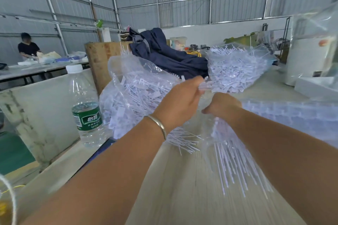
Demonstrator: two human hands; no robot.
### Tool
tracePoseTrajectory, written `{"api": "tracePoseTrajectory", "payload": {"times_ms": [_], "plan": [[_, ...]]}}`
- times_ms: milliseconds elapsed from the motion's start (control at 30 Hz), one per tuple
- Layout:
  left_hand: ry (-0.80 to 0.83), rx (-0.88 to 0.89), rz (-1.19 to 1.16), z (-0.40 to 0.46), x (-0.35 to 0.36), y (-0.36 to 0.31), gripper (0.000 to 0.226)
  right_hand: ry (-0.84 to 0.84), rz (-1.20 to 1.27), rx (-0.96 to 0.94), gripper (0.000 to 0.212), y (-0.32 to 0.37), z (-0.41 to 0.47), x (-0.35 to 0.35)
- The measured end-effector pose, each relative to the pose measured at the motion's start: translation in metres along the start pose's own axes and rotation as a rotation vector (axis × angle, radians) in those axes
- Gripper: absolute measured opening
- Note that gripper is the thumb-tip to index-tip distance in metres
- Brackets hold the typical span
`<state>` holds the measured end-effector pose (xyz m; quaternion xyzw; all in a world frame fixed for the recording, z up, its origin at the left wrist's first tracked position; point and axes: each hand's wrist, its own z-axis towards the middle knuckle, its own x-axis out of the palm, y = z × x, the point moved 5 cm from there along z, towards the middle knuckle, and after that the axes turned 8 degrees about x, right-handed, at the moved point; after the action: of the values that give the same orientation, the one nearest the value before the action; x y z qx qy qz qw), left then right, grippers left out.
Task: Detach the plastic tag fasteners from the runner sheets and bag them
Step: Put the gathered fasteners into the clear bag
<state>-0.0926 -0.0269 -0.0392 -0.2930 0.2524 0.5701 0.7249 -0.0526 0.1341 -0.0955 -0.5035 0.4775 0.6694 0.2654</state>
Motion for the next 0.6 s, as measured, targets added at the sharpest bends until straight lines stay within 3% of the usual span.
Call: {"api": "tracePoseTrajectory", "payload": {"times_ms": [67, 133, 233, 367, 467, 600], "plan": [[0.104, -0.084, -0.01, -0.011, 0.018, 0.016, 0.015, -0.131, -0.291, -0.083, 0.054, 0.008, 0.004, 0.001], [0.142, -0.148, 0.016, -0.022, 0.026, 0.032, 0.014, -0.026, -0.344, -0.118, 0.048, 0.014, 0.011, 0.013], [0.1, -0.179, 0.05, -0.024, 0.026, 0.041, 0.015, 0.214, -0.062, -0.071, 0.038, 0.02, 0.023, 0.029], [0.024, -0.283, 0.016, -0.019, 0.022, 0.052, 0.03, 0.146, -0.076, 0.024, 0.048, 0.023, 0.037, 0.031], [0.04, -0.275, 0.071, -0.02, 0.022, 0.055, 0.026, 0.112, -0.105, 0.009, 0.037, 0.024, 0.037, 0.025], [0.019, -0.268, 0.182, -0.021, 0.019, 0.059, 0.024, 0.198, 0.257, -0.04, 0.029, 0.032, 0.02, -0.002]]}}
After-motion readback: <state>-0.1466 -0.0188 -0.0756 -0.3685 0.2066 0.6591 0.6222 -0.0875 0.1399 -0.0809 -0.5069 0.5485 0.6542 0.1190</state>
